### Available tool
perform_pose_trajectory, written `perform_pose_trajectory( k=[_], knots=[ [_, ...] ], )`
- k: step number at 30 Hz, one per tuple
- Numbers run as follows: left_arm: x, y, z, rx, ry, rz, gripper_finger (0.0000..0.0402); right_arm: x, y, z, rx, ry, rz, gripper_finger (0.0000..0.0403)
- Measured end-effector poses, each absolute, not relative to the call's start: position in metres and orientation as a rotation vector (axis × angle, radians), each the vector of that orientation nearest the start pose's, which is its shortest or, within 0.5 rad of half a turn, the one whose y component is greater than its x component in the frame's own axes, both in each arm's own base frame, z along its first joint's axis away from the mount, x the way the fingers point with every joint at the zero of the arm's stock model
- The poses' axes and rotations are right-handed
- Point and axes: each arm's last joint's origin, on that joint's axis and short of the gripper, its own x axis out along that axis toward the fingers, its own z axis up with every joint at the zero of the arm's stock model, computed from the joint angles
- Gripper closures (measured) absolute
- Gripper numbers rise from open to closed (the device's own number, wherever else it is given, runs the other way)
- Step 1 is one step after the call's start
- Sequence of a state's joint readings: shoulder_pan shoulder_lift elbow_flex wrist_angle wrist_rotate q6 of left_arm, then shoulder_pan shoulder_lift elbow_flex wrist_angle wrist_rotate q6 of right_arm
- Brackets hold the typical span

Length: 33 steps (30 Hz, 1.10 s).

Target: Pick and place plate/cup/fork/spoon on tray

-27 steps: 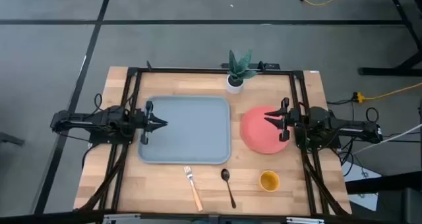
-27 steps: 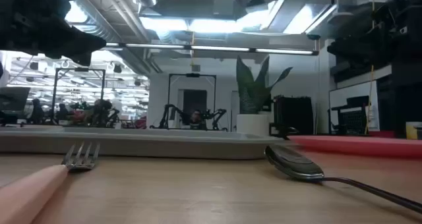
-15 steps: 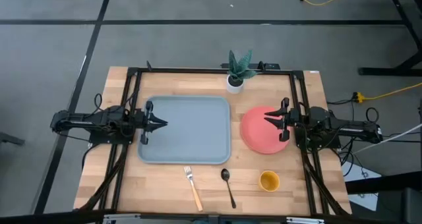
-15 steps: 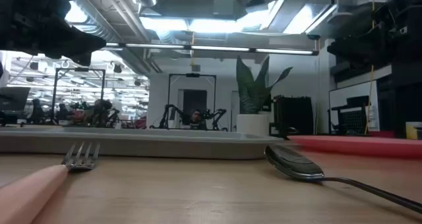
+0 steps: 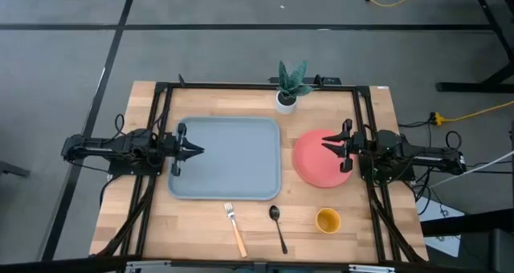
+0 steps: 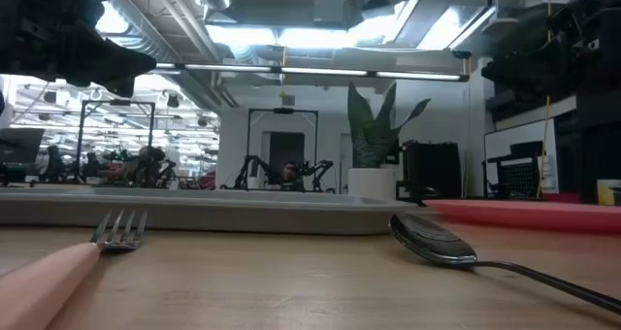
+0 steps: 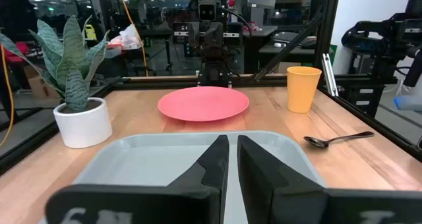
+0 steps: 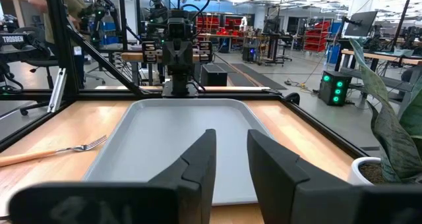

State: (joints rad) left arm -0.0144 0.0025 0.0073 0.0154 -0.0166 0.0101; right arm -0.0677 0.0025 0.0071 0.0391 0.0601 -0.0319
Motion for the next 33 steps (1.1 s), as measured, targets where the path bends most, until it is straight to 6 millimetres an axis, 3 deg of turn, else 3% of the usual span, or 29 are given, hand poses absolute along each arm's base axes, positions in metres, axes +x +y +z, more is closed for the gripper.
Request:
perform_pose_trajectory(
  k=[7,15,20,23,33],
  knots=[
    [0.097,-0.001,0.167,0.136,-0.02,0.004,0.0374,0.097,-0.008,0.169,-0.032,-0.042,-0.129,0.0311],
    [0.097,-0.001,0.172,0.14,-0.073,0.01,0.0374,0.097,-0.008,0.17,-0.027,-0.043,-0.128,0.0311],
    [0.096,-0.001,0.179,0.139,-0.141,0.02,0.0374,0.097,-0.007,0.171,0.146,-0.067,-0.093,0.0311],
    [0.095,0.001,0.185,0.129,-0.202,0.096,0.0374,0.097,-0.008,0.174,0.153,-0.097,-0.12,0.0311],
    [0.097,0.002,0.181,-0.002,-0.166,0.103,0.0374,0.096,-0.008,0.18,0.303,-0.17,-0.083,0.0311]
  ],
)
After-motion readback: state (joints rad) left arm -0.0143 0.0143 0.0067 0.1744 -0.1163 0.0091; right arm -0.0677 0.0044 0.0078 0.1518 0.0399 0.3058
